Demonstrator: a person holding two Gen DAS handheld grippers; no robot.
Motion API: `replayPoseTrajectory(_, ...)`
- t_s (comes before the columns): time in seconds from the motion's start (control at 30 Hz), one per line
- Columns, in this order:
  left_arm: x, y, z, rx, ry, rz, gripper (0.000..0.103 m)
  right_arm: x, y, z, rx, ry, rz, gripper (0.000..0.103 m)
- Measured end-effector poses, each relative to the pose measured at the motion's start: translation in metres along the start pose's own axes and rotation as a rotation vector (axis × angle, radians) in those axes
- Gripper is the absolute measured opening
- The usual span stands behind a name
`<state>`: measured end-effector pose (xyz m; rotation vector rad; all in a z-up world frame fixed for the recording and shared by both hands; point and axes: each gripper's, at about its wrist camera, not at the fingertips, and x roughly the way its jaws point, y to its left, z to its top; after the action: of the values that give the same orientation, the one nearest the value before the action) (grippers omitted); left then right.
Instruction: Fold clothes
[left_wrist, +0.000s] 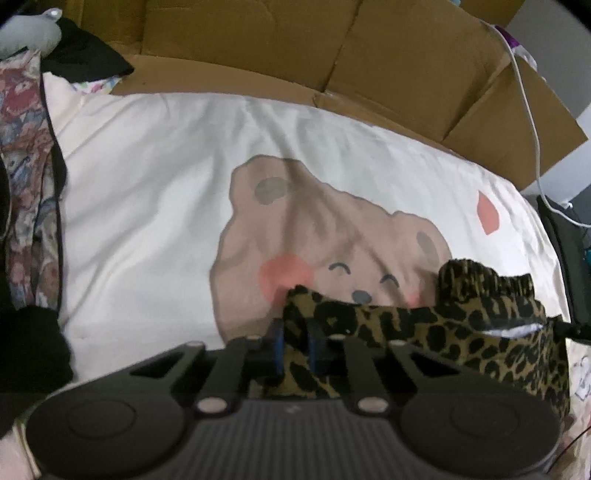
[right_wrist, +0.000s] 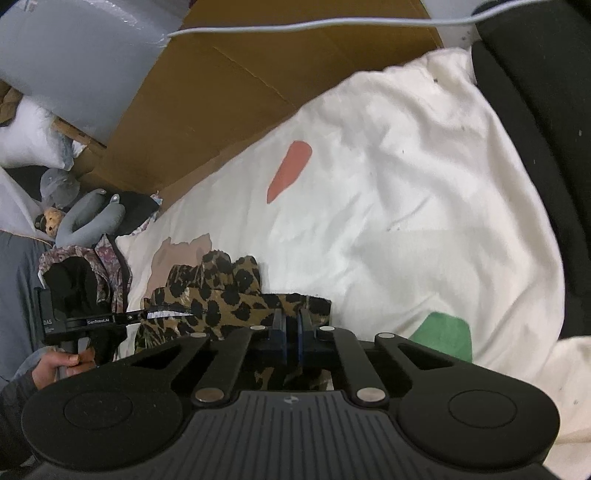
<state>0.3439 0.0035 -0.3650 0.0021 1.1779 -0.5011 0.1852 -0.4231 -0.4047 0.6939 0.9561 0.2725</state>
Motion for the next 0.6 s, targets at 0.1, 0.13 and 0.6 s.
replayPoseTrajectory(0.1,-0.007,0.004,0.0,-0.027,-0.022,-0.001,0.003,-0.004,0.004,0.0,-0.01,-0.02,0.001,0.002)
replayPoseTrajectory(0.13,-0.008,0.005,-0.001,-0.031,-0.028,0.004,0.002,-0.005,0.004,-0.001,-0.011,-0.026,-0.001,0.002)
replayPoseTrajectory(0.6,0.004,-0.011,-0.001,0.088,-0.005,0.104,0.008,0.014,0.021,-0.006,-0.124,0.007,-0.135,0.028)
